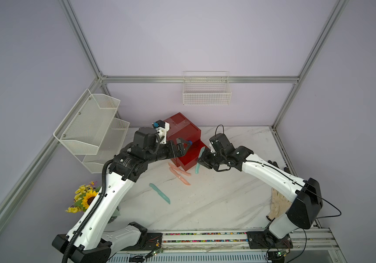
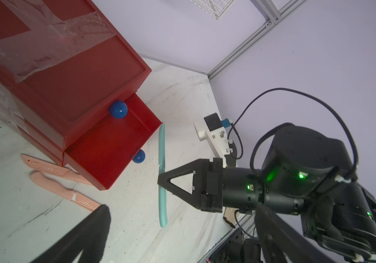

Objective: Place the fruit knives into the drawer by color
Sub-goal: Place the fruit knife in the drawer.

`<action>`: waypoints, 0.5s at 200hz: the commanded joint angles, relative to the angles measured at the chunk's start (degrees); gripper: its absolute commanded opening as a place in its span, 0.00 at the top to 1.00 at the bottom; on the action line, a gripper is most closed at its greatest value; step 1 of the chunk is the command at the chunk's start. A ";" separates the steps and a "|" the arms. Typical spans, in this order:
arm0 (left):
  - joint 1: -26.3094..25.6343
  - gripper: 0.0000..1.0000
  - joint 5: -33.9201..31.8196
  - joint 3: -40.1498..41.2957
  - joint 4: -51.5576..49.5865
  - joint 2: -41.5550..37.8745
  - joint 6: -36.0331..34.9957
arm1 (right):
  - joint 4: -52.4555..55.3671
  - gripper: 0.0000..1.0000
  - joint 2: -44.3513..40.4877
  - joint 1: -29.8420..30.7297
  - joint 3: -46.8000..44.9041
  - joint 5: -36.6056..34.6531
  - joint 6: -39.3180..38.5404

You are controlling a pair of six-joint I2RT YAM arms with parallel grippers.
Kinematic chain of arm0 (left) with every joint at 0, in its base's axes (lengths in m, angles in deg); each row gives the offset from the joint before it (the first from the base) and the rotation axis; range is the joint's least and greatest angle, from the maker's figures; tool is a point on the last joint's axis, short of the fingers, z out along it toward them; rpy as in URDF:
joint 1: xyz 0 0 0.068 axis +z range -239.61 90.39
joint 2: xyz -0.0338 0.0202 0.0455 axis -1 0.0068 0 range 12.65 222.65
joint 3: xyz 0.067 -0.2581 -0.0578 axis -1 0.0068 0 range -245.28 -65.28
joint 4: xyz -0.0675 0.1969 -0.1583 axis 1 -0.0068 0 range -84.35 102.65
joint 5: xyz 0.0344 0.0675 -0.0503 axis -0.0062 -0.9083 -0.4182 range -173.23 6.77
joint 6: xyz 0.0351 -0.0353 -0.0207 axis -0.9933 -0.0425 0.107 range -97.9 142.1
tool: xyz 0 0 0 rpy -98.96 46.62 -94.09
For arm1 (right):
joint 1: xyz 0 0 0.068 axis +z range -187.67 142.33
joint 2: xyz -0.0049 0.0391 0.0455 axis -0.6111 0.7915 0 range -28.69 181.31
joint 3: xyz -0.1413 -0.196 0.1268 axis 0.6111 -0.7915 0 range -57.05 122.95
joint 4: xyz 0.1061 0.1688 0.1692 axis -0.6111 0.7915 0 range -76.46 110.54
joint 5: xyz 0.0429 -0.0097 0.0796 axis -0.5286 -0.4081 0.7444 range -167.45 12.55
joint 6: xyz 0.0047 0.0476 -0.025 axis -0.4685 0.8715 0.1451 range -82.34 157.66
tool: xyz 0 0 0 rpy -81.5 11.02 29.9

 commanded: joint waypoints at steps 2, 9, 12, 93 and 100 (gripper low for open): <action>0.65 0.00 1.17 -0.38 -1.22 -0.45 -1.59 | -9.51 0.94 3.36 -1.74 2.74 9.61 9.14; 0.69 0.00 1.24 0.18 -1.25 -0.89 -1.46 | -11.30 0.93 3.97 -2.24 2.75 10.63 10.81; 0.73 0.00 1.24 0.44 -1.27 -1.07 -1.42 | -11.94 0.93 4.19 -2.45 2.69 10.92 11.40; 4.33 0.00 2.42 4.15 -4.03 -4.63 -2.83 | -28.21 0.83 7.02 -5.96 -4.63 15.41 21.90; 4.65 0.00 2.62 4.32 -4.07 -4.67 -2.91 | -28.52 0.79 7.47 -6.21 -4.30 15.76 22.09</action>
